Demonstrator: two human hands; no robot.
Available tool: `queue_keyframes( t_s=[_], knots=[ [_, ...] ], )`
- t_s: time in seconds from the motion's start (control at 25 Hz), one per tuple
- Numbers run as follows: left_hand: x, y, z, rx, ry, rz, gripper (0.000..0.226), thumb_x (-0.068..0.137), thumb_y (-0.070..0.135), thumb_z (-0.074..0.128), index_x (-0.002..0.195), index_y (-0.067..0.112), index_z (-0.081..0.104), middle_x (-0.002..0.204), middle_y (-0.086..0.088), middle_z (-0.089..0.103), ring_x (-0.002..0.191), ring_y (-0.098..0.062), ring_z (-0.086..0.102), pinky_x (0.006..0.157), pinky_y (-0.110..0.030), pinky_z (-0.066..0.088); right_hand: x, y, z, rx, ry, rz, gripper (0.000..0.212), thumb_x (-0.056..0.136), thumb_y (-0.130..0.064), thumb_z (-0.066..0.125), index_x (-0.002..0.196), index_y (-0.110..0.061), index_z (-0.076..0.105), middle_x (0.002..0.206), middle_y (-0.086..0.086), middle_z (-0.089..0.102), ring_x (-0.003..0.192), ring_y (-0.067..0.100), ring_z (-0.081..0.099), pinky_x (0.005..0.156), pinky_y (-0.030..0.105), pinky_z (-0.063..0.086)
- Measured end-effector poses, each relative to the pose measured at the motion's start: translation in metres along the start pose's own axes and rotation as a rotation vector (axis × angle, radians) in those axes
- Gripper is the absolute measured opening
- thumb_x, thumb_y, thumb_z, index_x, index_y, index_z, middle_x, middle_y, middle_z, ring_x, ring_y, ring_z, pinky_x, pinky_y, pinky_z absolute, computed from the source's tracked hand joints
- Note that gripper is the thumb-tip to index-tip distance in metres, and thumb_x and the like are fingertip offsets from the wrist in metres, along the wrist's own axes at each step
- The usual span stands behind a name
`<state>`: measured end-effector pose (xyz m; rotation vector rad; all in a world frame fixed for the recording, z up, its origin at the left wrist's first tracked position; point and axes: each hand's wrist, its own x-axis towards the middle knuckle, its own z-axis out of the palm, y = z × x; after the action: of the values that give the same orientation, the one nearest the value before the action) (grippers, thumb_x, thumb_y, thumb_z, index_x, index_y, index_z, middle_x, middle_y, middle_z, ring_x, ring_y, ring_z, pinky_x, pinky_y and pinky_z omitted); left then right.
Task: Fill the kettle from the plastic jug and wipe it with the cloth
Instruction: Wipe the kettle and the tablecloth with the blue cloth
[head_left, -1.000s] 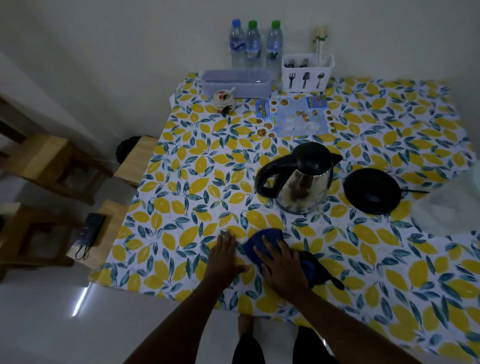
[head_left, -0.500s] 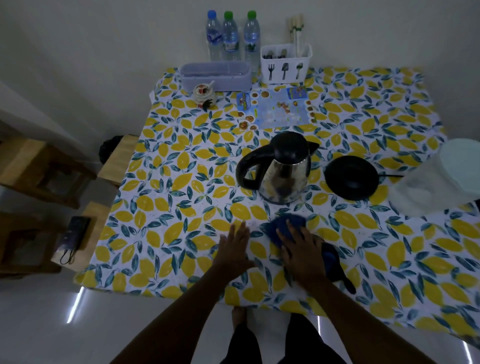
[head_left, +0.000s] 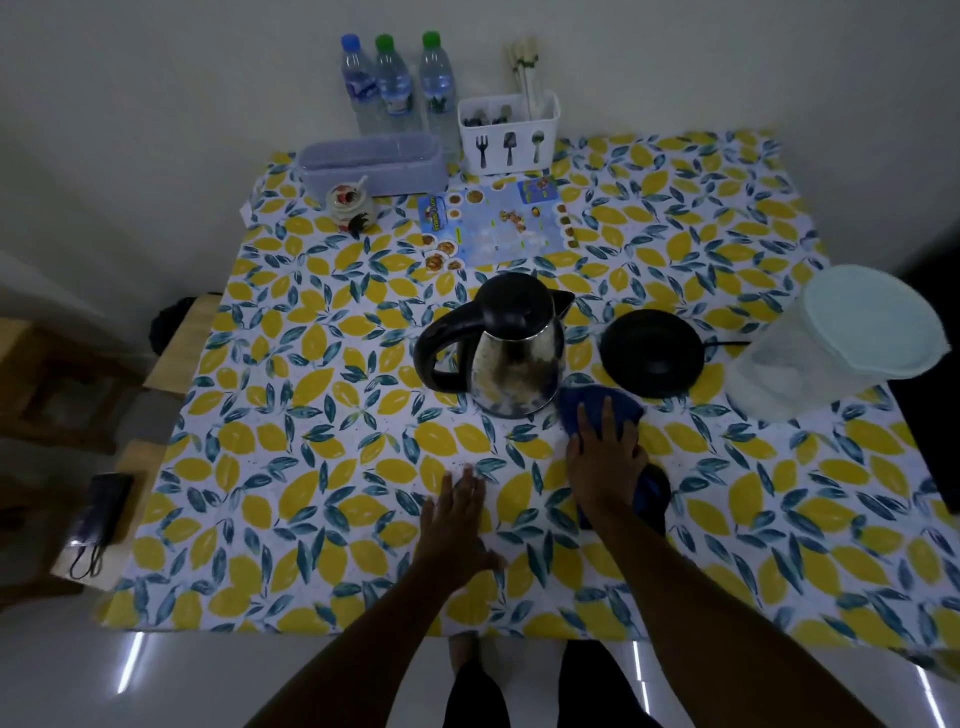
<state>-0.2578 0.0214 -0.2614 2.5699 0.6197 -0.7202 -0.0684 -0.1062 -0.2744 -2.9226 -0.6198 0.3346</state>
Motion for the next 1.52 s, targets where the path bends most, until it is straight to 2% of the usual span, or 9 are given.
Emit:
queue_keyframes(
  t_s=[0.08, 0.36, 0.52, 0.64, 0.84, 1.08, 1.28, 1.4, 1.52],
  knots=[
    [0.001, -0.001, 0.001, 0.002, -0.004, 0.003, 0.125, 0.067, 0.072, 0.063, 0.149, 0.016, -0.012, 0.154, -0.003, -0.029, 0.143, -0.032, -0.024, 0.115, -0.059, 0.001, 0.021, 0.001, -0.004, 0.008, 0.002, 0.042, 0.054, 0.098, -0.041, 0.034, 0.149, -0.033, 0.02, 0.161, 0.003, 0.011, 0.14, 0.038, 0.021, 0.1, 0.059, 0.033],
    [0.0, -0.003, 0.0, -0.021, -0.008, 0.01, 0.127, 0.065, 0.076, 0.06, 0.149, 0.016, -0.014, 0.147, 0.0, -0.034, 0.141, -0.03, -0.026, 0.115, -0.058, 0.0, -0.058, 0.033, 0.012, -0.02, 0.085, -0.052, 0.055, 0.091, -0.039, 0.05, 0.143, -0.028, 0.037, 0.153, 0.008, 0.035, 0.129, 0.042, 0.039, 0.089, 0.058, 0.042],
    [-0.001, -0.004, -0.001, -0.023, 0.017, 0.02, 0.125, 0.065, 0.075, 0.061, 0.149, 0.017, -0.011, 0.15, 0.0, -0.031, 0.142, -0.029, -0.024, 0.116, -0.057, 0.002, 0.007, 0.02, -0.002, -0.008, 0.036, -0.02, 0.052, 0.096, -0.039, 0.042, 0.145, -0.03, 0.033, 0.158, 0.006, 0.023, 0.135, 0.042, 0.03, 0.094, 0.06, 0.037],
    [-0.007, -0.003, -0.004, -0.044, 0.027, 0.03, 0.118, 0.071, 0.069, 0.062, 0.15, 0.017, -0.009, 0.153, 0.0, -0.027, 0.144, -0.028, -0.021, 0.116, -0.057, 0.005, -0.007, 0.014, -0.001, 0.03, 0.049, 0.024, 0.051, 0.097, -0.039, 0.04, 0.146, -0.03, 0.03, 0.159, 0.005, 0.019, 0.137, 0.04, 0.026, 0.096, 0.06, 0.036],
    [-0.042, -0.025, 0.012, -0.095, 0.106, -0.157, 0.107, 0.08, 0.068, 0.053, 0.149, 0.019, -0.012, 0.148, 0.005, -0.03, 0.14, -0.021, -0.025, 0.117, -0.055, 0.005, -0.101, 0.001, 0.03, -0.122, 0.028, -0.424, 0.055, 0.09, -0.037, 0.055, 0.141, -0.032, 0.039, 0.156, 0.004, 0.031, 0.13, 0.041, 0.038, 0.088, 0.059, 0.044],
    [-0.052, -0.04, 0.011, -0.079, 0.059, -0.129, 0.101, 0.084, 0.06, 0.054, 0.15, 0.019, -0.01, 0.16, -0.001, -0.016, 0.146, -0.028, -0.016, 0.116, -0.055, 0.004, -0.061, -0.073, 0.021, -0.041, -0.001, -0.329, 0.051, 0.092, -0.031, 0.052, 0.141, -0.031, 0.04, 0.156, 0.005, 0.028, 0.133, 0.041, 0.033, 0.093, 0.061, 0.039],
    [-0.057, -0.043, 0.013, -0.103, 0.086, -0.101, 0.102, 0.083, 0.061, 0.055, 0.15, 0.019, -0.01, 0.159, 0.001, -0.019, 0.146, -0.027, -0.017, 0.117, -0.052, 0.003, -0.119, -0.032, 0.033, -0.196, -0.018, -0.706, 0.051, 0.086, -0.036, 0.058, 0.136, -0.034, 0.046, 0.148, 0.001, 0.043, 0.117, 0.037, 0.049, 0.08, 0.054, 0.051],
    [-0.056, -0.037, 0.01, -0.082, 0.065, -0.108, 0.099, 0.086, 0.059, 0.054, 0.151, 0.017, -0.008, 0.16, -0.002, -0.018, 0.146, -0.03, -0.016, 0.116, -0.055, 0.006, -0.121, -0.008, 0.024, -0.258, -0.039, -0.562, 0.059, 0.073, -0.028, 0.076, 0.129, -0.028, 0.057, 0.141, 0.006, 0.052, 0.104, 0.04, 0.056, 0.071, 0.053, 0.054],
    [-0.049, -0.016, 0.009, -0.054, 0.092, -0.03, 0.089, 0.089, 0.055, 0.051, 0.151, 0.019, -0.003, 0.155, 0.004, -0.023, 0.145, -0.03, -0.017, 0.117, -0.058, 0.007, -0.116, 0.035, 0.002, -0.226, -0.012, -0.336, 0.063, 0.068, -0.024, 0.082, 0.127, -0.021, 0.06, 0.14, 0.01, 0.053, 0.102, 0.043, 0.056, 0.069, 0.055, 0.053]
  ],
)
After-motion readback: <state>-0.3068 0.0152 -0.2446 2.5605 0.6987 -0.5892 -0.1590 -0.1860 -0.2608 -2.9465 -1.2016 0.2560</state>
